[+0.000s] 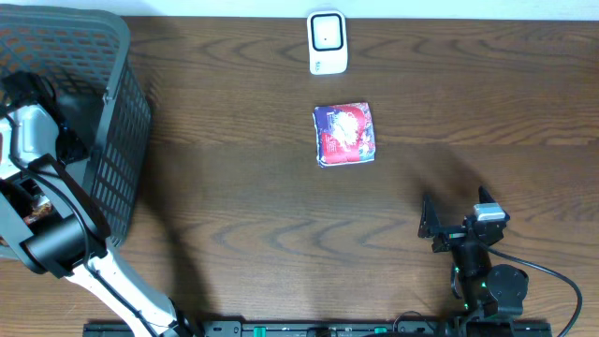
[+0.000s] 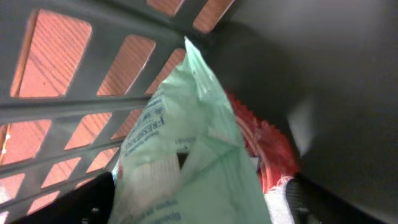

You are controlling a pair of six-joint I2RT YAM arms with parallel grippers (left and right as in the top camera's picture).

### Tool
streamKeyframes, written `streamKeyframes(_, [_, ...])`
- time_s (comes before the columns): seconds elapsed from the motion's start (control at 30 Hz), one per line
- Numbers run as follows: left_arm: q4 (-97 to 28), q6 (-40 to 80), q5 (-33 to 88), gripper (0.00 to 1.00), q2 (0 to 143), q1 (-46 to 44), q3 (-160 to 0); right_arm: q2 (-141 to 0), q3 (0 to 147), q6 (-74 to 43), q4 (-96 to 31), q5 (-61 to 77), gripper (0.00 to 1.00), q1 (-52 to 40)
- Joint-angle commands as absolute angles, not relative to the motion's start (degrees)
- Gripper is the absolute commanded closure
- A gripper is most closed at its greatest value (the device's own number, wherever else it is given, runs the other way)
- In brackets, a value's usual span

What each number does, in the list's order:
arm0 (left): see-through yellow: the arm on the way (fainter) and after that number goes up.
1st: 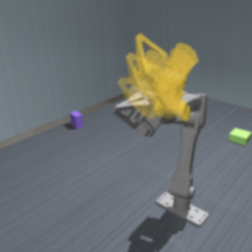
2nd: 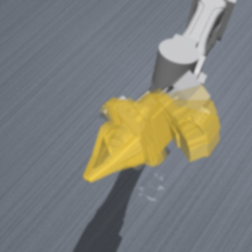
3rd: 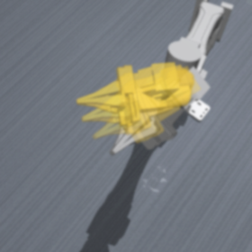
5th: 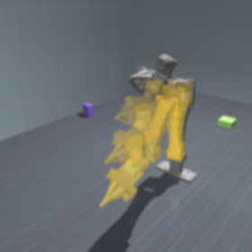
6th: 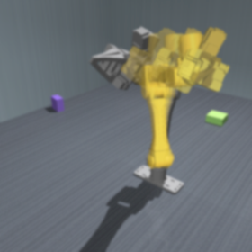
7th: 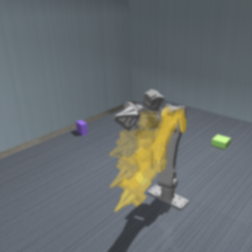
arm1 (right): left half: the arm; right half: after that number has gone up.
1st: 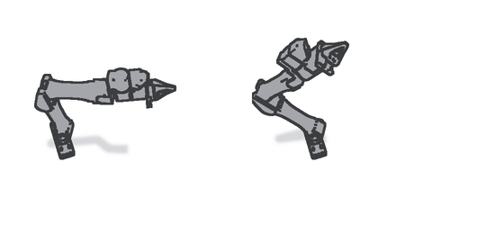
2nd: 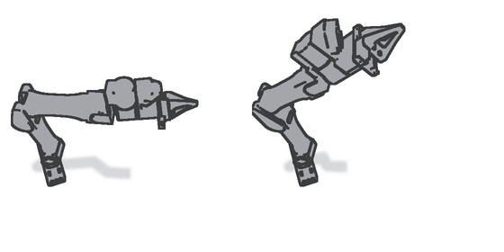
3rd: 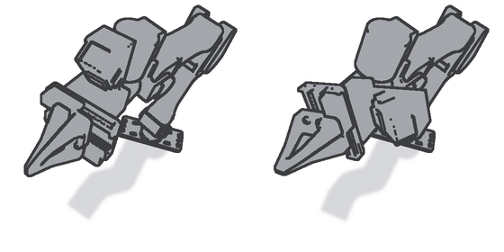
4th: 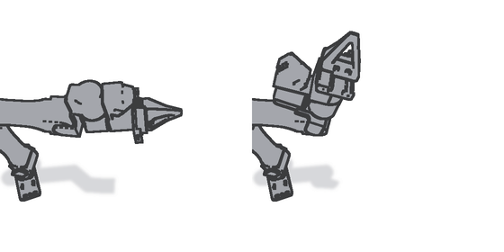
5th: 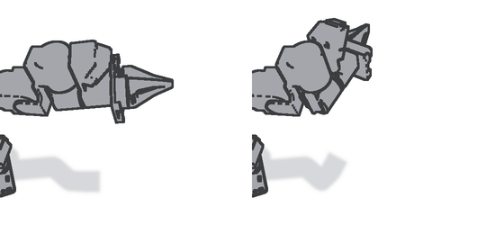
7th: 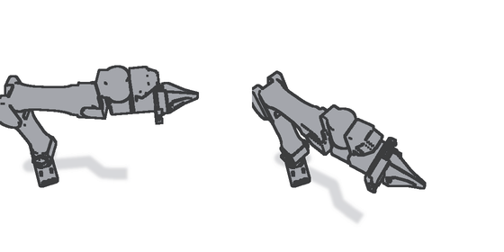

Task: Scan the item barcode
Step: 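Reach the left gripper into the basket and grasp the green and orange packets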

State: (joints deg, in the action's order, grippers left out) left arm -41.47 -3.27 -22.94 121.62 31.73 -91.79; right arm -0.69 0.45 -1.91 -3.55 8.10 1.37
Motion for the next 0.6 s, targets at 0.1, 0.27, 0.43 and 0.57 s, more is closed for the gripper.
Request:
streamKeyframes(0.1, [-41.3, -3.0, -23.8, 0.68, 122.5, 31.9, -90.9, -0.4, 0.3, -2.3, -3.7, 8.1, 0.01, 2.2])
streamKeyframes(0.27, [-41.0, -2.9, -23.3, 0.93, 121.2, 31.7, -91.5, -0.4, 0.3, -2.3, -3.7, 8.1, 0.01, 2.2])
streamKeyframes(0.43, [-40.4, -1.3, -20.5, 0.92, 117.6, 31.0, -93.2, -0.4, 0.3, -2.3, -3.7, 8.1, 0.01, 2.2])
streamKeyframes(0.57, [-36.8, -1.2, -11.6, 0.93, 111.5, 30.2, -93.2, -0.4, 0.3, -2.3, -3.7, 8.1, 0.01, 2.2])
